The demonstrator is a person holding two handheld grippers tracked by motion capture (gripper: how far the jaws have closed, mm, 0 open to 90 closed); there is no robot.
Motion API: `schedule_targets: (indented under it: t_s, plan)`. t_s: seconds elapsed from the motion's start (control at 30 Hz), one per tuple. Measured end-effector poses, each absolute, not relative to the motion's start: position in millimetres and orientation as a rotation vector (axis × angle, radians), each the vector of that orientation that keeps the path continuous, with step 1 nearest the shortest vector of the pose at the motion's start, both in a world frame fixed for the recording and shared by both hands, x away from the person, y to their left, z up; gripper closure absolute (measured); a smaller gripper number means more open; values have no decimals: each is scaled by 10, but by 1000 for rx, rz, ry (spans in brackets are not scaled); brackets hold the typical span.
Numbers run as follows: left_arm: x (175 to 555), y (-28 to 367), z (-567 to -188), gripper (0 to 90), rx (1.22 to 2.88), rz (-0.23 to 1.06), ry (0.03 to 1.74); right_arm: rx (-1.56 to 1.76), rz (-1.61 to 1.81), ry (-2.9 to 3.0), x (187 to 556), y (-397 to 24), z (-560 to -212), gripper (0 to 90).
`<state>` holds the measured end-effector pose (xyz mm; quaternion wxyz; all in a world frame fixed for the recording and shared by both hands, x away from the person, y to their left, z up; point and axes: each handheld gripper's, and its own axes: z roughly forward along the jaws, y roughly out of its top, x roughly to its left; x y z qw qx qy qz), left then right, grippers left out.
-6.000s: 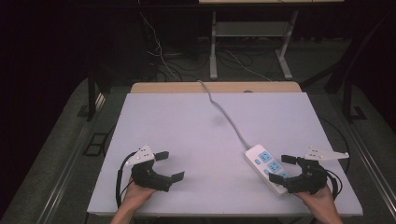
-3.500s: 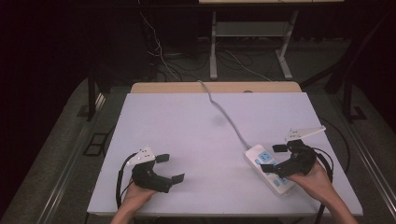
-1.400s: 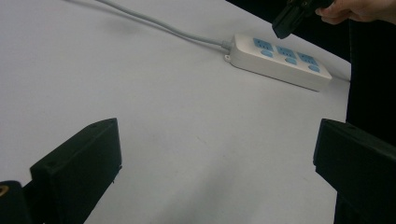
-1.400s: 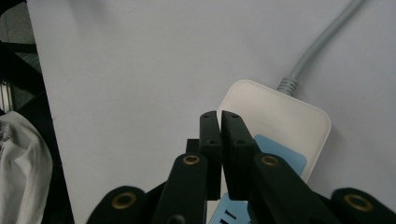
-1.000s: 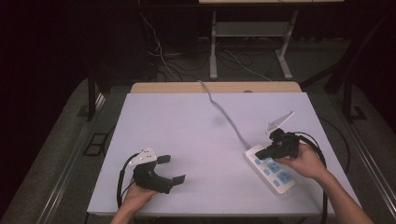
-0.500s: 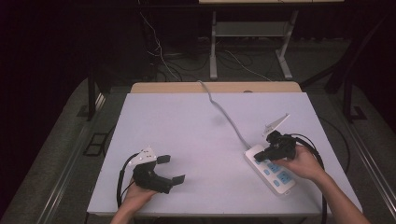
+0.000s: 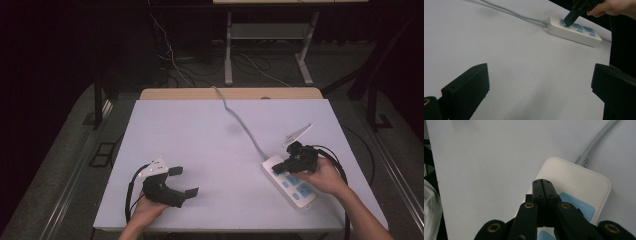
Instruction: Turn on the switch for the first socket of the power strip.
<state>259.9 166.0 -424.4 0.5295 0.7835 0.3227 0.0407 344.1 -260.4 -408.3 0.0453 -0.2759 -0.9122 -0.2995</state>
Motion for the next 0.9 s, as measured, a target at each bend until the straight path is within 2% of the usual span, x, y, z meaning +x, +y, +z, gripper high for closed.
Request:
schedule_targets:
  t_s: [0.9]
  plan:
    - [2602,1618,-4266,2,1886,88,766,-841,-898,-2820,3418,-2572,-4092,900]
